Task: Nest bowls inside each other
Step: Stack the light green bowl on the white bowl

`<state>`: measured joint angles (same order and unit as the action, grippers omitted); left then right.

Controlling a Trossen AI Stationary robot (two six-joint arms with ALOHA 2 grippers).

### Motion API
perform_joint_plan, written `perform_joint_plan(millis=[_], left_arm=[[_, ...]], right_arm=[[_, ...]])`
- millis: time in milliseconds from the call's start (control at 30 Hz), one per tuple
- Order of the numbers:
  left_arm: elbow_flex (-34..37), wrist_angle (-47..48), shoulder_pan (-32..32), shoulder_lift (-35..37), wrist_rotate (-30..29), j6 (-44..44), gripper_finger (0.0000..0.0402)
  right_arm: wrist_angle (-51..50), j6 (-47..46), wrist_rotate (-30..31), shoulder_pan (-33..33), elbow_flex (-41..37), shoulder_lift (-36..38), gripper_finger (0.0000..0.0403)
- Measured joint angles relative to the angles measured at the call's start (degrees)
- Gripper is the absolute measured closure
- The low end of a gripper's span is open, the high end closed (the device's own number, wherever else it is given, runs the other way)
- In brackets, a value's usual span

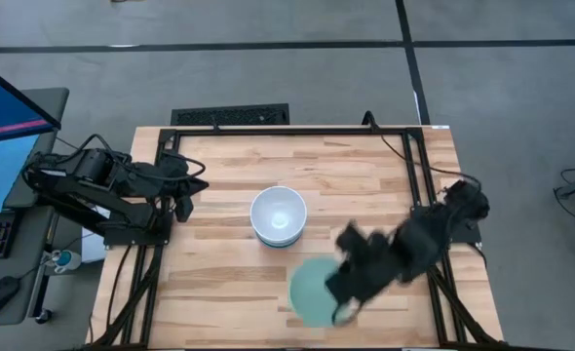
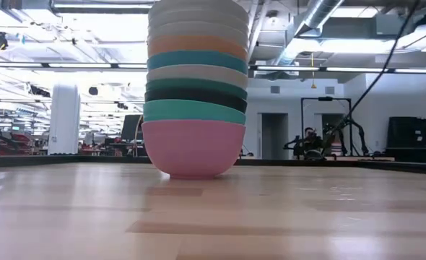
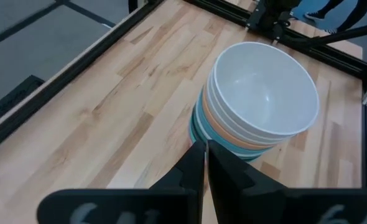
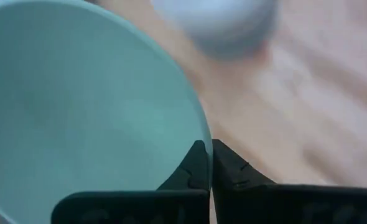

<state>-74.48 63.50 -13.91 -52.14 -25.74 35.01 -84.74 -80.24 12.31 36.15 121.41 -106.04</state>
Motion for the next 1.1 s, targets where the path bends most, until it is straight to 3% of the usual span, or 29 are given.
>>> perform_joint_plan(millis=[67, 167, 400, 667, 767, 1100], left_arm=[[0.0, 0.0, 0.0, 0.0, -0.7, -0.3, 0.0392], [0.0, 0.0, 0.0, 0.0, -0.9, -1.3, 0.0392], [0.0, 3.9, 0.0, 0.1, -0.1, -1.0, 0.0392], [0.0, 12.9, 0.0, -0.3, -0.3, 3.9, 0.0392], [0.0, 14.3, 0.0, -0.7, -0.5, 4.6, 0.0392], [0.0, 15.1, 0.0, -1.8, -1.0, 4.4, 0.0392]], right_arm=[[-6.0, 1.3, 3.6, -2.5, 7.3, 0.2, 0.0392], [-4.8, 7.8, 6.2, -7.5, 13.4, 0.3, 0.0392], [-0.7, 22.8, 4.5, -19.8, 13.5, 1.5, 0.0392], [7.3, 34.0, 1.9, -27.5, 13.5, 1.6, 0.0392], [12.0, 35.6, -2.1, -29.9, 13.7, 0.2, 0.0392], [8.2, 35.3, -9.1, -33.3, 13.3, -6.6, 0.0393]])
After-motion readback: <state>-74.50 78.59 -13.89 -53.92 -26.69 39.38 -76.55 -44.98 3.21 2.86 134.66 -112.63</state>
